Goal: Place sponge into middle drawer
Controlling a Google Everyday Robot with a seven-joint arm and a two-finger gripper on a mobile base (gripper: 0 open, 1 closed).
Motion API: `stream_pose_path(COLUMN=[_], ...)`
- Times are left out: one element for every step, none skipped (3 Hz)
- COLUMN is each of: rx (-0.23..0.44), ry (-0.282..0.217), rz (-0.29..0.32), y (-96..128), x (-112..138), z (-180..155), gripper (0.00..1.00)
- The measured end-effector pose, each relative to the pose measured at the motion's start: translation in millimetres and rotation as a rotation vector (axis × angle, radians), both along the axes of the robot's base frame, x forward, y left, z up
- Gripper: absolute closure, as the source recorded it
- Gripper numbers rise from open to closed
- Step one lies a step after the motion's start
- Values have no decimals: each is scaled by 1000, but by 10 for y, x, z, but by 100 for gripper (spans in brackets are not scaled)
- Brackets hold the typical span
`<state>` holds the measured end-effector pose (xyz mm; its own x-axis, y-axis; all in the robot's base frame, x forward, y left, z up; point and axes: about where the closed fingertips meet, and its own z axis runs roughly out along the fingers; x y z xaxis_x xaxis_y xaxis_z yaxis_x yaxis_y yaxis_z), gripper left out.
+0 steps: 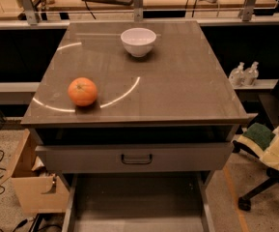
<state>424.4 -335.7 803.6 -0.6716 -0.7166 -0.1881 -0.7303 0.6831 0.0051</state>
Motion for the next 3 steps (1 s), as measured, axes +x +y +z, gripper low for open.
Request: stream_pose_path(rx=[0, -23, -75], ry=[0, 1, 5], rz=[0, 10, 37], y=[0, -43, -176], x=[0, -86, -333], z=[0, -134, -482], gripper=[100, 100, 100])
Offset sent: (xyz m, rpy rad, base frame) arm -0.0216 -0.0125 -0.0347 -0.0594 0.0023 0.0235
